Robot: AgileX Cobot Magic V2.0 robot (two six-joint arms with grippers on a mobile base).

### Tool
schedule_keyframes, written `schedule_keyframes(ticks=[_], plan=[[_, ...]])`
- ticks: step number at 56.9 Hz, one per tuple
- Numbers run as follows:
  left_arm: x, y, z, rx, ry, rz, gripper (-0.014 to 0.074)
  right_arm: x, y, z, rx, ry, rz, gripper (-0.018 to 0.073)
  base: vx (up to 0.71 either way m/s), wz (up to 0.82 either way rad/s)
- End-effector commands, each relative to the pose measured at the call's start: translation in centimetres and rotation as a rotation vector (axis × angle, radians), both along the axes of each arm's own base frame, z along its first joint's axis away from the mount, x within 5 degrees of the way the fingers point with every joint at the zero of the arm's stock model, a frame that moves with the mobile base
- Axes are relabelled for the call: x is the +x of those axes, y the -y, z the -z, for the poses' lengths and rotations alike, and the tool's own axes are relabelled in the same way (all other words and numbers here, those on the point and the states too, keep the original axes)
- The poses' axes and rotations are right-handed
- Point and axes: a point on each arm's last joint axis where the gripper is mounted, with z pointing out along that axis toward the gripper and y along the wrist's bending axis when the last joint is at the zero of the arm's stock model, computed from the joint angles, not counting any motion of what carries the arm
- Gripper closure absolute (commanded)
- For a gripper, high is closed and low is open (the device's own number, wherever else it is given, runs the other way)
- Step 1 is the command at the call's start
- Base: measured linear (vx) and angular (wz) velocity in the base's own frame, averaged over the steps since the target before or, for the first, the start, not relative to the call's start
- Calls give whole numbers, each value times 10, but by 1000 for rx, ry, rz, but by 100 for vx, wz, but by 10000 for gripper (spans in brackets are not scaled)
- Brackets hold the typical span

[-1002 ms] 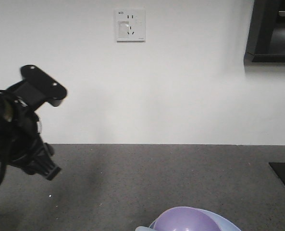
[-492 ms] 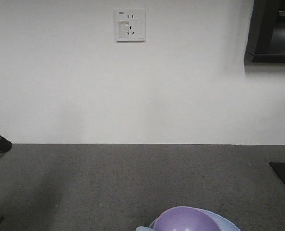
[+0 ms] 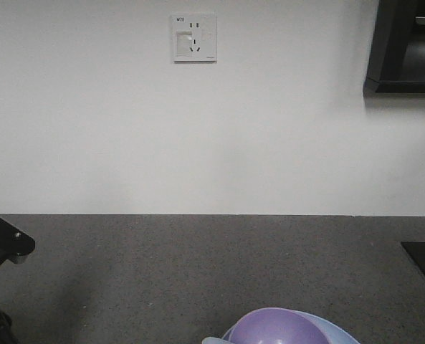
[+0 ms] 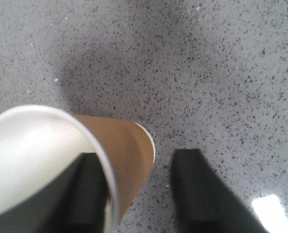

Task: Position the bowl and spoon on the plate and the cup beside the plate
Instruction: 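Move the left gripper to the brown paper cup and grasp its rim, then carry the brown paper cup beside the plate and release it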

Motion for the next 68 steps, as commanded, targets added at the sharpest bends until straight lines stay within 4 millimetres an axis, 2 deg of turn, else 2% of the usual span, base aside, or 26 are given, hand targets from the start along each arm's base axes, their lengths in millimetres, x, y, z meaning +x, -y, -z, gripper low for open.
schedule_keyframes(ticks=[1, 4, 7, 15, 23, 34, 41, 50, 62, 68], plan=[[1, -1, -16, -22, 93, 9, 391, 4, 0, -15, 15, 100, 7, 568, 0, 0], [1, -1, -16, -15, 92, 21, 519, 4, 0, -15, 15, 100, 7, 568, 0, 0], [1, 0, -16, -12, 94, 31, 607, 4, 0, -15, 18, 99, 7, 568, 0, 0], [2, 0, -20, -18, 114, 36, 606, 3, 0, -15, 21, 99, 7, 568, 0, 0], [-5, 10, -40, -54, 135, 111, 603, 3, 0, -15, 22, 99, 7, 568, 0, 0], [-15, 44, -75, -182, 181, 314, 602, 3, -1, -15, 30, 97, 6, 568, 0, 0], [-20, 68, -86, -259, 212, 405, 600, 3, -1, -15, 30, 97, 6, 568, 0, 0], [-18, 99, -80, -272, 177, 493, 596, 3, -1, -15, 30, 98, 7, 568, 0, 0], [-17, 144, -52, -247, 81, 600, 596, 3, -1, -15, 30, 95, 6, 568, 0, 0], [-16, 156, -40, -233, 46, 621, 596, 3, -1, -15, 30, 96, 6, 568, 0, 0]])
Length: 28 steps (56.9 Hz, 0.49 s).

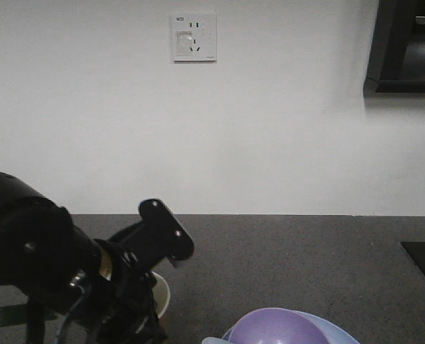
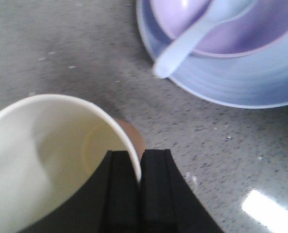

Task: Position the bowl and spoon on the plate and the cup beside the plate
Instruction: 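Carry the brown paper cup beside the plate and release it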

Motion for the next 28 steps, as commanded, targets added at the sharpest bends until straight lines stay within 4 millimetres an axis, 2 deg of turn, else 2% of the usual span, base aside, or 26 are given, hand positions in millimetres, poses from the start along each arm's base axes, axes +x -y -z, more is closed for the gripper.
schedule_keyframes(ticks=[1, 20, 28], plan=[[-1, 9, -14, -66, 65, 20, 596, 4, 0, -15, 14, 99, 8, 568, 0, 0], [2, 12, -11, -67, 65, 18, 589, 4, 0, -15, 14, 99, 8, 568, 0, 0], [2, 12, -11, -69, 69, 20, 526, 4, 0, -15, 14, 99, 8, 568, 0, 0]])
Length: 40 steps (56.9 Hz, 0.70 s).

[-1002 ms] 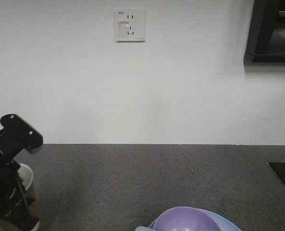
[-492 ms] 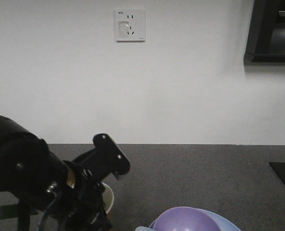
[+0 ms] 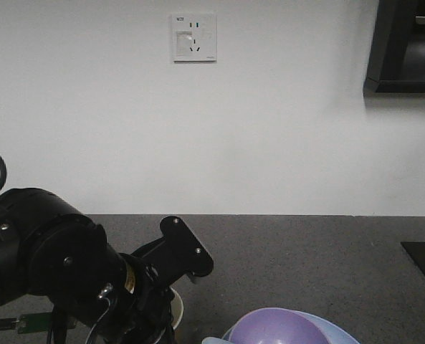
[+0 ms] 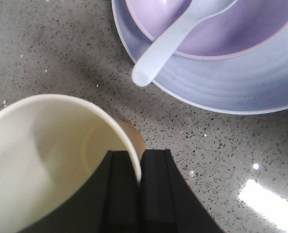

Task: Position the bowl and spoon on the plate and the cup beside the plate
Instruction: 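Carry the brown paper cup beside the plate and release it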

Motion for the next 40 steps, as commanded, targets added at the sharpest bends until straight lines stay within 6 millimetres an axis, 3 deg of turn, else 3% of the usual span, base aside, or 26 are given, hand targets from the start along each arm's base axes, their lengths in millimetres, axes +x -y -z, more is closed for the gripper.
schedule_keyframes(ticks=[1, 19, 31, 40], plan=[[-2, 1, -25, -89, 90, 3, 521, 4, 0, -15, 14, 99, 8, 568, 0, 0], [0, 2, -27, -116, 117, 0, 241, 4, 0, -15, 14, 99, 8, 568, 0, 0], [-1, 2, -32, -137, 141, -1, 198, 4, 0, -15, 14, 99, 8, 568, 0, 0], [-5, -3, -53, -184, 194, 0, 198, 3, 0, -15, 13, 97, 7, 568, 0, 0]])
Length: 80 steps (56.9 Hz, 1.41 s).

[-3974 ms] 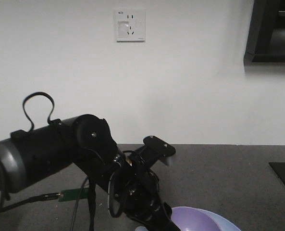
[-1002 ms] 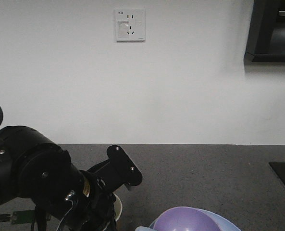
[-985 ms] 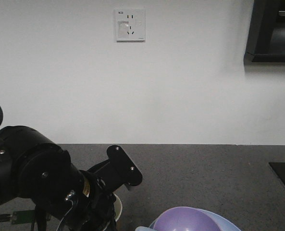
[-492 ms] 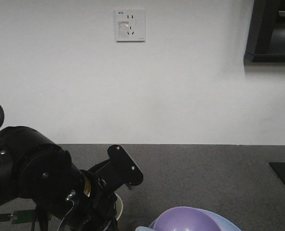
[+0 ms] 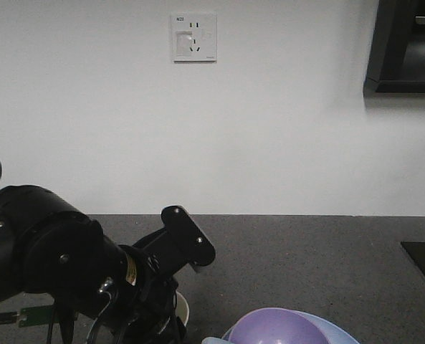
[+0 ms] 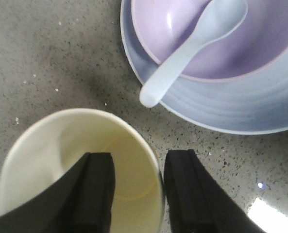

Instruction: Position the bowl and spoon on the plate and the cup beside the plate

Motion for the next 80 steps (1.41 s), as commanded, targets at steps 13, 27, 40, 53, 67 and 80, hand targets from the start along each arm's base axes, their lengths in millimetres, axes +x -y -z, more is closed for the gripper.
schedule_keyframes(ticks=[13, 27, 40, 53, 67, 80], plan=[[-23, -22, -81, -192, 214, -1, 263, 3, 0, -14, 12, 90, 7, 568, 0, 0], [-46, -51, -116, -278, 364, -59, 606, 3, 0, -15, 21, 99, 8, 568, 0, 0], [-78, -82, -98, -383, 424, -93, 601, 3, -2, -15, 60, 91, 8, 567, 0, 0], [-118, -116, -33, -531, 423, -152, 600, 3, -4, -16, 90, 97, -12, 566, 0, 0], [-151, -145, 19, -686, 397, -225, 600, 5, -7, -24, 96, 182, -50, 566, 0, 0], [-161, -155, 31, -701, 405, -224, 599, 5, -8, -26, 152, 198, -42, 566, 0, 0]])
